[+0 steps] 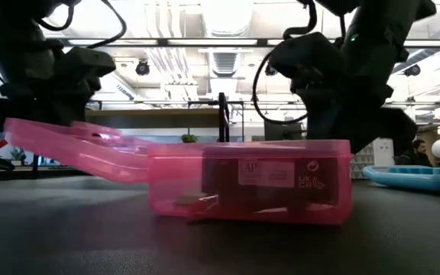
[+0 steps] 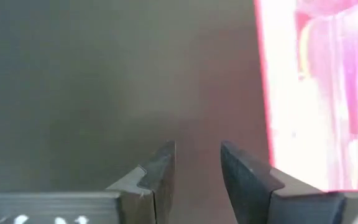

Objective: Pack school essentials
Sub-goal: Close the pencil box

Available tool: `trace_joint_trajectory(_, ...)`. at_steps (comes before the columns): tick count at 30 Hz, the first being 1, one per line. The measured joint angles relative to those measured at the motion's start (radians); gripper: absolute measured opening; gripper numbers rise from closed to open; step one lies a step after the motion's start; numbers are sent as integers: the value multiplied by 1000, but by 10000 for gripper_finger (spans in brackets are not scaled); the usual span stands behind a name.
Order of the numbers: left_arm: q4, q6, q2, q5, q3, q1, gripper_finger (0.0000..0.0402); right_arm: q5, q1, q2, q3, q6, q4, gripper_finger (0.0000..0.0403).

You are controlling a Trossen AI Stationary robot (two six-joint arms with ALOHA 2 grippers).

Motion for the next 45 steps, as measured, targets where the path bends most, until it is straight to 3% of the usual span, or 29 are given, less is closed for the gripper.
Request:
trace_joint_trajectory(8,193,42,81,8,0,-1,111,3,1,1,-29,-2,88,116)
trace_joint_trajectory(30,233,152,37,-35,100,-2,111,11,0,4,-31,-25,136,116)
trace_joint_trajectory(45,404,204,57,-52,99,0,111,66,-5,4,-31,-37,209,116)
